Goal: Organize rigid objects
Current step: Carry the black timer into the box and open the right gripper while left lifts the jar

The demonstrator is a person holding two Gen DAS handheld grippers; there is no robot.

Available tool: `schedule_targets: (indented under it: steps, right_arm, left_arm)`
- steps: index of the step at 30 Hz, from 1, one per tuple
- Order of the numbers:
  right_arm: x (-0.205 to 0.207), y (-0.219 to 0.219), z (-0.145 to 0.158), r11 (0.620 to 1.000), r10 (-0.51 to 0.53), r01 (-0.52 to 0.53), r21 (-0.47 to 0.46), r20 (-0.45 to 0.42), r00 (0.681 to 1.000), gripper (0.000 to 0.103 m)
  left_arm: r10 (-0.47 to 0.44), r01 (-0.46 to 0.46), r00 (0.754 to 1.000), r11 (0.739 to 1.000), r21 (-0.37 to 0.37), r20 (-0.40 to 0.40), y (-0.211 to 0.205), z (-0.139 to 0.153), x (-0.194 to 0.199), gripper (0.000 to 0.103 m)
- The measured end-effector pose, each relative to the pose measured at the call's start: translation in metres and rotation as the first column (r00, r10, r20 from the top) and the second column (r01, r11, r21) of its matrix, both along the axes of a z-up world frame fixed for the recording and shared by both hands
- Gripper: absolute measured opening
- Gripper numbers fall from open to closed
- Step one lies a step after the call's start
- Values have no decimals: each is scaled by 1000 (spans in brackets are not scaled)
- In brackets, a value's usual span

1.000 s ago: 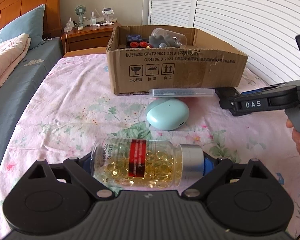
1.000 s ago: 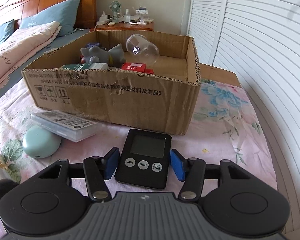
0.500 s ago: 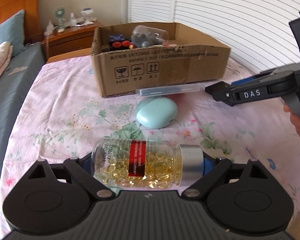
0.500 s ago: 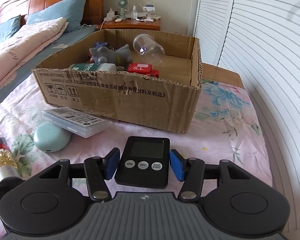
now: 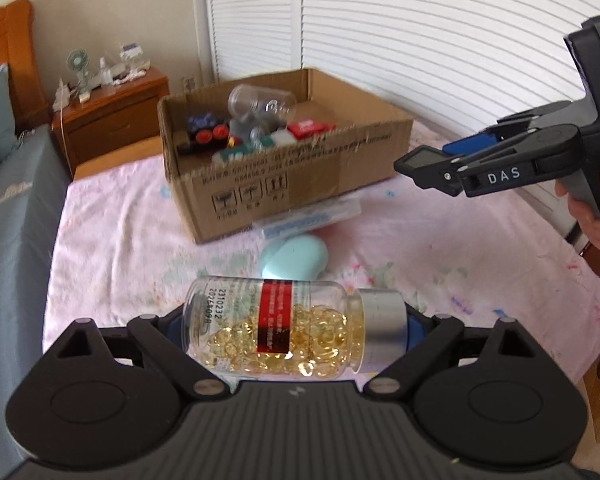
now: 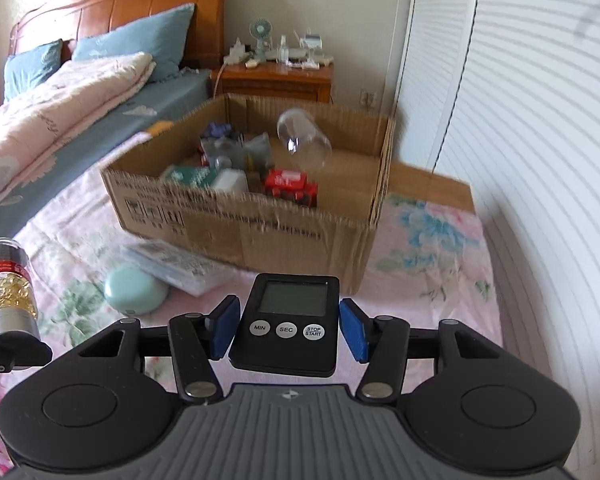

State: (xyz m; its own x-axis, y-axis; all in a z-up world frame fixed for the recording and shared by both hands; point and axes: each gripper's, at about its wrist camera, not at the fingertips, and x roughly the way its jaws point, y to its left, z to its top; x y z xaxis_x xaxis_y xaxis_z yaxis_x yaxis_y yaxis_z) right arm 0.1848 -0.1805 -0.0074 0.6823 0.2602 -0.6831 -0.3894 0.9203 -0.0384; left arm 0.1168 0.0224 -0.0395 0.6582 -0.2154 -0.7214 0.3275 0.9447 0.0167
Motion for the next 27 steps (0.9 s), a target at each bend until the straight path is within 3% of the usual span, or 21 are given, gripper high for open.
schedule_targets:
  steps: [10,23,27]
  right_arm:
    - [32,2,40,999,-12,8,51,79,997,60]
    - [99,7,13,997,-51,50,60,14,999,61]
    - [93,6,9,997,-60,59,48,37,997,89]
  left_arm:
    - [-15,15,999,1000,-4,52,9,41,22,93]
    - [2,-5,996,1000,30,93,4,63,90,93]
    - [5,-7,997,999,32,77,-3,62,116,93]
